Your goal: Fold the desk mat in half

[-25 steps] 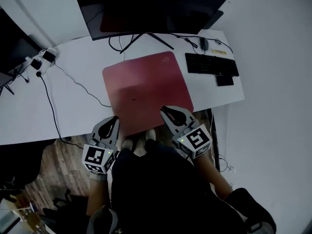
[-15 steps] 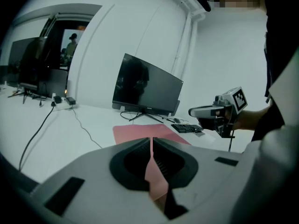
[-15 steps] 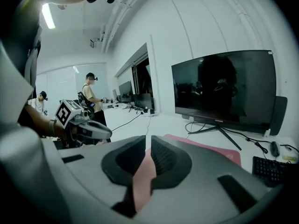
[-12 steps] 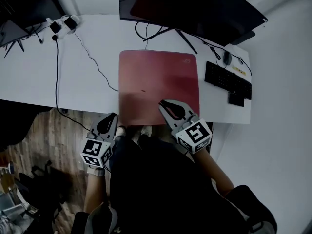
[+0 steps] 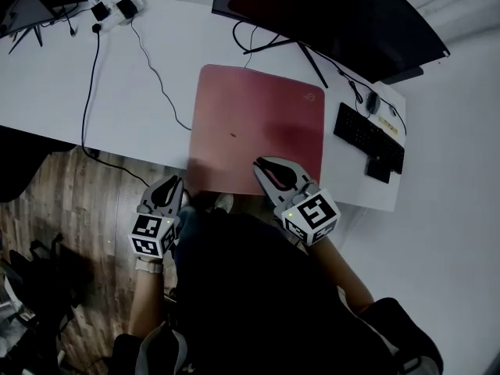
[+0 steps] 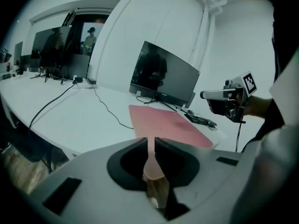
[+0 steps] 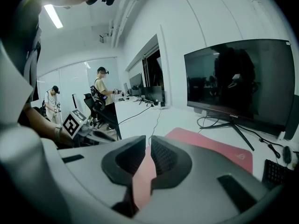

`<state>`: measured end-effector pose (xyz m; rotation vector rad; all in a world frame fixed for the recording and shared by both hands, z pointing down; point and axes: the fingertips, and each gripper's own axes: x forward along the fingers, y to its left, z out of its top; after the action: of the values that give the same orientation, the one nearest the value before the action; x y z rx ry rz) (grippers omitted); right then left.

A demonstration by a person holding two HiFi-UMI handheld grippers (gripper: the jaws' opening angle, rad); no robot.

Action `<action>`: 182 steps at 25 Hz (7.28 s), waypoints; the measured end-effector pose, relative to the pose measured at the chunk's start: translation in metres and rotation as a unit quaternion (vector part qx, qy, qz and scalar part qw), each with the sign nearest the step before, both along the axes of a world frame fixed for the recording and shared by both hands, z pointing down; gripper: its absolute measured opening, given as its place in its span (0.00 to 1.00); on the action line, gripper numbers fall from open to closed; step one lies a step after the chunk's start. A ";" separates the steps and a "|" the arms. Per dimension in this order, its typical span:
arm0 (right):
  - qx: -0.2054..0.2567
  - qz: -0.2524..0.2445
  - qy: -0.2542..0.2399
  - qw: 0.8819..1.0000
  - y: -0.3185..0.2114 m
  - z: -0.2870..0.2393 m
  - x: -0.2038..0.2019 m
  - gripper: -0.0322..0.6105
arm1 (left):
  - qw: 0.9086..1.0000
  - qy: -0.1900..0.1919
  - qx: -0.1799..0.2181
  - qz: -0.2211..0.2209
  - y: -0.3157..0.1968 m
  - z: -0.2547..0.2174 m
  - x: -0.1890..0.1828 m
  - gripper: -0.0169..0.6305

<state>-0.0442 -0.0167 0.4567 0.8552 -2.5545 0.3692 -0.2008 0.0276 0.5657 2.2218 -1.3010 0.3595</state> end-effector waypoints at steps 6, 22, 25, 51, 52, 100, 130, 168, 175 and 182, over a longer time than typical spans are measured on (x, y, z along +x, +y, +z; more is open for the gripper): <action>-0.007 -0.006 0.010 1.000 0.005 0.013 0.002 0.11 | 0.999 0.011 -0.038 0.000 0.008 0.038 0.006 0.14; -0.033 0.032 0.036 0.998 0.020 0.036 0.037 0.11 | 0.993 0.014 -0.114 0.037 0.010 0.108 0.028 0.34; -0.035 0.041 0.032 0.998 0.020 0.035 0.039 0.11 | 0.990 0.016 -0.130 0.049 0.007 0.115 0.033 0.38; -0.032 0.150 0.025 0.988 0.014 0.008 0.026 0.11 | 0.970 -0.025 -0.174 0.167 -0.005 0.095 0.036 0.10; -0.031 0.154 0.021 0.987 0.013 0.006 0.025 0.11 | 0.969 -0.031 -0.175 0.173 -0.005 0.093 0.036 0.09; 0.011 0.262 0.004 0.965 0.019 -0.022 0.001 0.11 | 0.945 -0.202 -0.135 0.221 -0.115 0.029 -0.068 0.07; 0.000 0.255 -0.037 0.966 -0.015 -0.011 0.135 0.11 | 0.944 -0.234 -0.181 0.145 -0.112 0.022 -0.019 0.06; -0.030 0.181 -0.095 0.978 -0.085 0.014 0.278 0.11 | 0.953 -0.214 -0.187 0.109 -0.156 -0.014 0.182 0.06; -0.043 0.189 -0.097 0.976 -0.073 0.023 0.290 0.11 | 0.952 -0.210 -0.171 0.140 -0.167 -0.022 0.221 0.06; -0.047 0.214 -0.098 0.971 -0.060 0.024 0.286 0.11 | 0.952 -0.189 -0.159 0.180 -0.178 -0.025 0.254 0.06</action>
<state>0.2414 -0.0769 0.4802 1.3951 -2.4844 0.7304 0.0529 -0.1500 0.5410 2.1646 -0.9159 1.0969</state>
